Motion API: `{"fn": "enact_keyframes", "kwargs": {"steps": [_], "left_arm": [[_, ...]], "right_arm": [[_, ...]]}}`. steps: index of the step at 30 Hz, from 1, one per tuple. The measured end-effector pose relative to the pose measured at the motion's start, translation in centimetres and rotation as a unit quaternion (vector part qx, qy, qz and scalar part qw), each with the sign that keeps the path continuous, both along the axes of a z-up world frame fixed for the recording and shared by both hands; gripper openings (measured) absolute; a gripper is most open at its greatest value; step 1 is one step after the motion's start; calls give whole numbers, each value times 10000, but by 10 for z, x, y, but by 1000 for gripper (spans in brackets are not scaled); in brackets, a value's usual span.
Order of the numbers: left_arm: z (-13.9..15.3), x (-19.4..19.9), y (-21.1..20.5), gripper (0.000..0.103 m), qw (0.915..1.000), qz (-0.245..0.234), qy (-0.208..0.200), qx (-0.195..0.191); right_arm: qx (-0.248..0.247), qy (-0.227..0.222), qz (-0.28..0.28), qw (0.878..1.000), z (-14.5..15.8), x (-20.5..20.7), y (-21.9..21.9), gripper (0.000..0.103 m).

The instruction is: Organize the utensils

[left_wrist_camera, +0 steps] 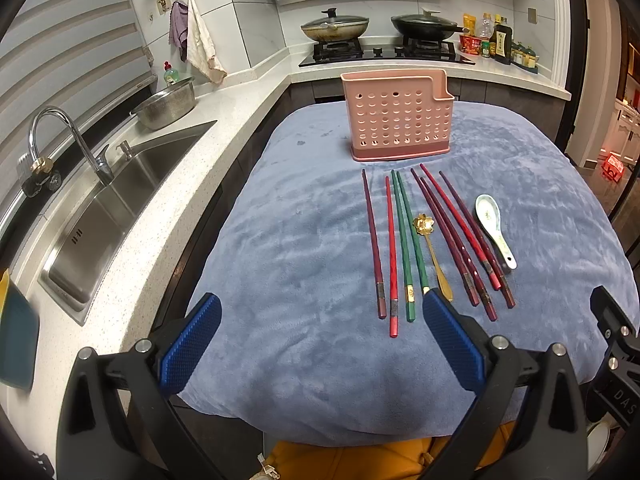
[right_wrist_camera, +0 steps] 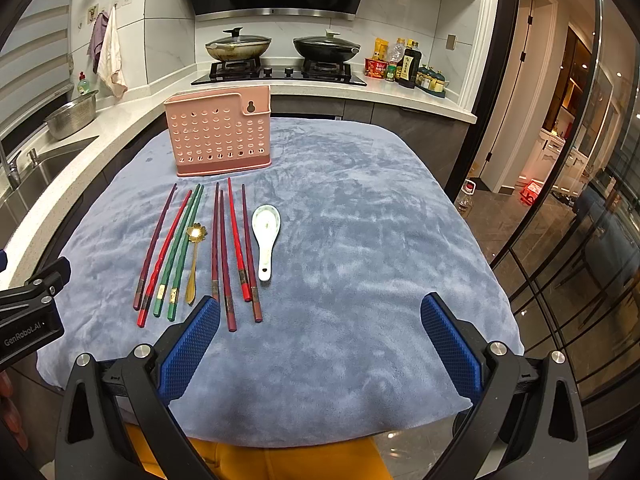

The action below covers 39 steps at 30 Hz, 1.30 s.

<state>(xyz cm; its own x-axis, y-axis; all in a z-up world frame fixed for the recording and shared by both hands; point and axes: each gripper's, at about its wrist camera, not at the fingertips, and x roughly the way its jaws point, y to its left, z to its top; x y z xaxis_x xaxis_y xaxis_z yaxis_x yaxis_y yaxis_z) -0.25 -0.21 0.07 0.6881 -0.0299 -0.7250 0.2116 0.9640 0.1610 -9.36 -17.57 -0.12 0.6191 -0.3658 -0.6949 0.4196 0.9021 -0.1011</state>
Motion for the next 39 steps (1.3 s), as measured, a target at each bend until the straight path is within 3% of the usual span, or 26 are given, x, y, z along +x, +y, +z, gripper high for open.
{"fn": "enact_keyframes", "kwargs": {"steps": [39], "left_arm": [[-5,-1,-6,96,9999,-18,103,-3]], "right_arm": [[29,16,1,10000,-1,0,-1,96]]}}
